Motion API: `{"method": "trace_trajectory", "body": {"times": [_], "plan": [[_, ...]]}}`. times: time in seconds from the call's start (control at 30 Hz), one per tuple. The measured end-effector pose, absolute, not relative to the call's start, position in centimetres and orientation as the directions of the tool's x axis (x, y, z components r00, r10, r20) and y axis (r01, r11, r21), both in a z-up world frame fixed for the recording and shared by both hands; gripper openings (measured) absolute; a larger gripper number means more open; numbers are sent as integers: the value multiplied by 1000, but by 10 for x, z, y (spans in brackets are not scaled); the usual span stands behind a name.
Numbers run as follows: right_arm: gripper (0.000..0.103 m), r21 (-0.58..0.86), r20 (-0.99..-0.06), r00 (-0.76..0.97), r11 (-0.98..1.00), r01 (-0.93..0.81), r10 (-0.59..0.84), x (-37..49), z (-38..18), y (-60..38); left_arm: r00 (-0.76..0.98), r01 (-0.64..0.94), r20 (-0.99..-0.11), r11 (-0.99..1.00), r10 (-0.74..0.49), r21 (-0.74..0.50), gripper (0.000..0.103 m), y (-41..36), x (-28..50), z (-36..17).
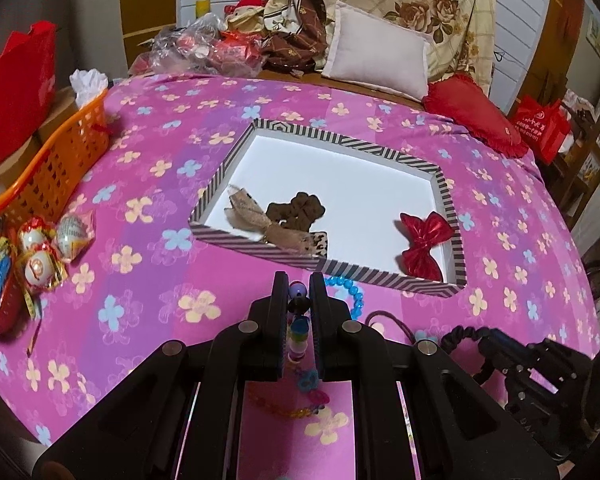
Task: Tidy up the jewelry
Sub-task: 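Carry the bracelet and scrunchie into the striped tray and open both tools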
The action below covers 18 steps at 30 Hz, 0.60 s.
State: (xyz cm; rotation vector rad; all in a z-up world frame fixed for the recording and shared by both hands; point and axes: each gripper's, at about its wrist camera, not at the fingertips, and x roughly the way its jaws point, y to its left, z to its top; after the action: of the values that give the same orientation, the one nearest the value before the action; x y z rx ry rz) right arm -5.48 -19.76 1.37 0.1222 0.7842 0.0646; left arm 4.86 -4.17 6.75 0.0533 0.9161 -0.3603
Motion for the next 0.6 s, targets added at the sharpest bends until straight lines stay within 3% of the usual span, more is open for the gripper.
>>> {"method": "trace_trajectory", "body": {"times": [0.6], "plan": [[8, 121, -667, 741, 993, 5, 77, -5, 44, -211, 576, 349, -779, 936, -248, -40, 9, -66, 68, 75]]}}
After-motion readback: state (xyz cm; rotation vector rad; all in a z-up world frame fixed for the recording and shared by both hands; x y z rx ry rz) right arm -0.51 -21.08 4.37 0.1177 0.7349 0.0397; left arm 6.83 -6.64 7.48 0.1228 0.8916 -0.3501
